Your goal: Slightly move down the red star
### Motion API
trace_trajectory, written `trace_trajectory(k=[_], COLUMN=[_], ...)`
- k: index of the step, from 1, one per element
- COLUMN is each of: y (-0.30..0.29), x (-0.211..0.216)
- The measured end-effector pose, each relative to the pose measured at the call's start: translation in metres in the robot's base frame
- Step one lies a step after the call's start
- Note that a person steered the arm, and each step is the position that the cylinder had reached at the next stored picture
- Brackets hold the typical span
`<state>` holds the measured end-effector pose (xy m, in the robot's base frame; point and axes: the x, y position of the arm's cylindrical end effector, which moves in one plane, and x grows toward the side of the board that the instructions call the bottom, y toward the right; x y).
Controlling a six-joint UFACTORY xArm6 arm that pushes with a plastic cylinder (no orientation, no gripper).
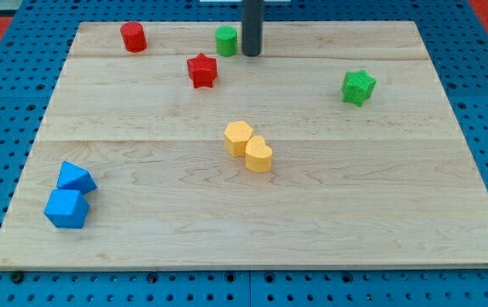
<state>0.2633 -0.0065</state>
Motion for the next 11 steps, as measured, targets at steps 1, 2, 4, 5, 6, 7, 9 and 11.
trace_trajectory(k=[1, 2, 4, 5, 6, 7, 9, 11], y=[-0.007, -0.011, -0.043, -0.062, -0.062, -0.062, -0.062, -0.071], x=[-0.004, 0.001, 0.018, 0.018, 0.018, 0.024, 0.025, 0.010])
